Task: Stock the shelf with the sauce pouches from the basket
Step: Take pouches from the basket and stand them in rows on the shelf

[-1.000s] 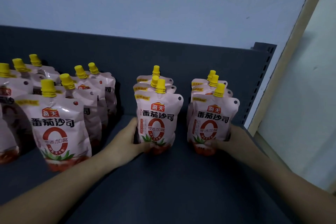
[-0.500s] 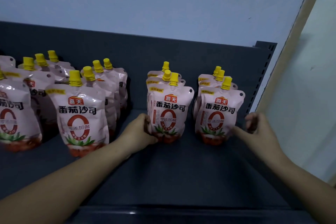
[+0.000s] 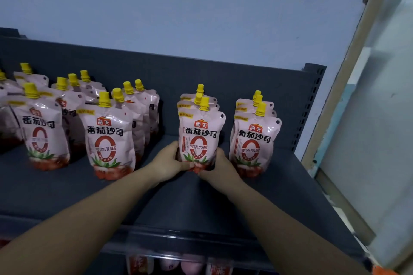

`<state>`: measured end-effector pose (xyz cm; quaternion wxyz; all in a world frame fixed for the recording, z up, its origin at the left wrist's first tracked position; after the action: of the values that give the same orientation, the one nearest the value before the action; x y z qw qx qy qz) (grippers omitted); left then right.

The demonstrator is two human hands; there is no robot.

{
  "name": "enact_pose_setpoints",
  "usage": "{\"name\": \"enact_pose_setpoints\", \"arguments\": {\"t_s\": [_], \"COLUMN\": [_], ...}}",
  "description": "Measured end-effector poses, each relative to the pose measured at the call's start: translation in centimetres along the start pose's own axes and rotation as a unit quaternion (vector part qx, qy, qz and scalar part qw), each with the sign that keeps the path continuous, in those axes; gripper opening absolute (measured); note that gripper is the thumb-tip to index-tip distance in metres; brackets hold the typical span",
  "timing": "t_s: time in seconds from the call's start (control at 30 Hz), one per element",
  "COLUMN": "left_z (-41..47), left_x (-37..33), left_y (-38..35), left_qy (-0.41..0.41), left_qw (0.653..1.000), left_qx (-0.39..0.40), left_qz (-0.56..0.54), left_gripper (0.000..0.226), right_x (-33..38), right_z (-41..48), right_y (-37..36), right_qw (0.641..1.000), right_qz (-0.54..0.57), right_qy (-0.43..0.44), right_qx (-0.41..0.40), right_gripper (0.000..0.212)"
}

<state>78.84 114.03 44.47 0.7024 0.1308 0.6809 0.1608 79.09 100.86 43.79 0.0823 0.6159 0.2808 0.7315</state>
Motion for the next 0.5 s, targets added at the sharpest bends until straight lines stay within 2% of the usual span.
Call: {"name": "enact_pose_setpoints", "arguments": {"t_s": [0.17, 0.27, 0.37, 0.43, 0.5], "left_z": [-1.8, -3.2, -4.3, -4.9, -5.2], "left_x": [-1.8, -4.4, -5.8, -6.7, -7.5], "left_y": [1.0, 1.5, 1.0, 1.1, 1.7], "left_qy": [-0.039, -0.087, -0.106, -0.14, -0.173], "left_qw": [0.996, 0.99, 0.981, 0.982, 0.982], "left_qx": [-0.035, -0.048, 0.009, 0.02, -0.004], "left_qz": [-0.072, -0.1, -0.163, -0.124, -0.074], "left_gripper": [0.029, 0.026, 0.04, 0.062, 0.079], "right_x": [3.1, 5.7, 7.4, 8.0, 8.3], "right_z": [-0.6, -1.2, -1.7, -2.1, -2.5], "right_y": [0.8, 2.6, 3.5, 3.9, 4.6], "right_qw": [0.991, 0.977, 0.968, 0.963, 0.958], "right_qz": [-0.03, -0.034, -0.011, 0.011, 0.01], "right_qy": [0.114, 0.183, 0.23, 0.256, 0.271], "right_qx": [-0.06, -0.101, -0.1, -0.089, -0.096], "right_gripper": [0.085, 0.105, 0.103, 0.095, 0.094]}}
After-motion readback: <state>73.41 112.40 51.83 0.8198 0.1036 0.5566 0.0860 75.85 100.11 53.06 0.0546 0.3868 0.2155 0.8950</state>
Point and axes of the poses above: each hand's wrist, its own z-axis towards the middle knuckle, its own y-axis out of the back of the hand, x = y × z, the point moved 9 cm from there along z, towards the middle knuckle, and after that the axes turned 2 degrees about y, right-handed, at the moved point
